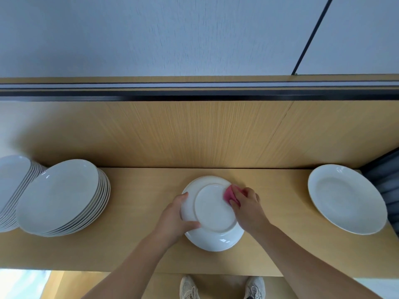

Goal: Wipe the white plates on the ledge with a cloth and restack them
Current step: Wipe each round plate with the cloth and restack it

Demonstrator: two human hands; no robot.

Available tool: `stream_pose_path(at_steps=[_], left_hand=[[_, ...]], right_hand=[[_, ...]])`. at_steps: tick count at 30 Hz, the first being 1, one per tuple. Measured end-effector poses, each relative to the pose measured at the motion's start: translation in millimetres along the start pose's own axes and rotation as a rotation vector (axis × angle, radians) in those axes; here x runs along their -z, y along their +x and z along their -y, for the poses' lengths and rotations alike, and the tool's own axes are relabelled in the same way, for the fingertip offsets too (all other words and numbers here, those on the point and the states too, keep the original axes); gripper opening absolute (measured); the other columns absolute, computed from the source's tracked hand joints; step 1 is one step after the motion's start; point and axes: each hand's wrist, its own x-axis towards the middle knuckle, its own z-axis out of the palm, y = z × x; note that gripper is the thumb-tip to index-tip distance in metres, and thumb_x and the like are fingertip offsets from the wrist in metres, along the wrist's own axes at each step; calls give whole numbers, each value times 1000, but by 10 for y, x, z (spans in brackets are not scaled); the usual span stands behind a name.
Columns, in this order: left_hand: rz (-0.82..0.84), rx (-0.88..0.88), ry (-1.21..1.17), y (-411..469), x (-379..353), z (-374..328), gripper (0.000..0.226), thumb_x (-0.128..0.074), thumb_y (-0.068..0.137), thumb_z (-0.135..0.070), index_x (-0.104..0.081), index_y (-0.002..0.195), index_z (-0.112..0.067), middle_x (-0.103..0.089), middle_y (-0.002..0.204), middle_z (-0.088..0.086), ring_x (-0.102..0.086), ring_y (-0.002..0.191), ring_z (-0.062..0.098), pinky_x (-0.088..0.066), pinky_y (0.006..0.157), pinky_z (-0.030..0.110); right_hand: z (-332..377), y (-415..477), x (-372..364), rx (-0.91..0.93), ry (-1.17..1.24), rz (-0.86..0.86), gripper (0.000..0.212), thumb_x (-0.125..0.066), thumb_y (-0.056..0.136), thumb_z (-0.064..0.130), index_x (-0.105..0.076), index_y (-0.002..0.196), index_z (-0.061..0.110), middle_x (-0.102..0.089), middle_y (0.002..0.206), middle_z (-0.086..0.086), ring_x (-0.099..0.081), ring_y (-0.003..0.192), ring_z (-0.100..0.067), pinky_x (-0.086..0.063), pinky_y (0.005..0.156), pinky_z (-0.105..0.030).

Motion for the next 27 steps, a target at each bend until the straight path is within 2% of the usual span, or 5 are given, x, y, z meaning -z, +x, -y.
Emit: stream_pose_path(at_steps=[4, 8, 15, 20, 27], left_hand=[[16, -13, 59, 25, 40, -18, 100, -88, 62, -22, -32, 143, -28, -41, 132, -2, -46, 117, 17, -44, 97, 32], [72, 4, 70, 41, 75, -58, 109, -87, 56, -36, -28, 147, -35, -38, 134, 0, -46, 117, 17, -43, 100, 32], [104, 14, -49, 79, 94, -29, 104, -87, 64, -15, -29, 149, -26, -48, 136, -3, -51, 120, 17, -46, 98, 30], [125, 16, -110, 82, 66, -22, 101, -85, 68, -11, -28, 151, -25, -41, 141, -11, -46, 125, 13, -42, 103, 30], [62, 18, -185, -23, -44, 138, 97, -84, 69, -9, -31, 149, -26, -41, 146, -10, -46, 127, 15, -42, 106, 34]], right_hand=[[25, 101, 29, 91, -3, 29, 44, -42, 101, 18, -43, 145, 20, -43, 143, -7, -34, 135, -29, -24, 113, -33], [60, 147, 177, 250, 88, 27, 29, -45, 87, -2, -66, 99, 14, -61, 95, 1, -49, 99, -21, -37, 102, -36], [206, 205, 264, 162, -102, 83, 39, -47, 94, 36, -50, 132, 27, -45, 133, 1, -38, 126, -31, -36, 104, -44], [140, 246, 119, 194, -19, 98, 30, -41, 103, 26, -63, 114, 10, -60, 95, -1, -48, 118, -25, -30, 107, -29], [-26, -307, -45, 27, 92, -19, 38, -36, 105, 22, -48, 140, 12, -41, 150, -10, -23, 146, -28, -16, 116, -27]])
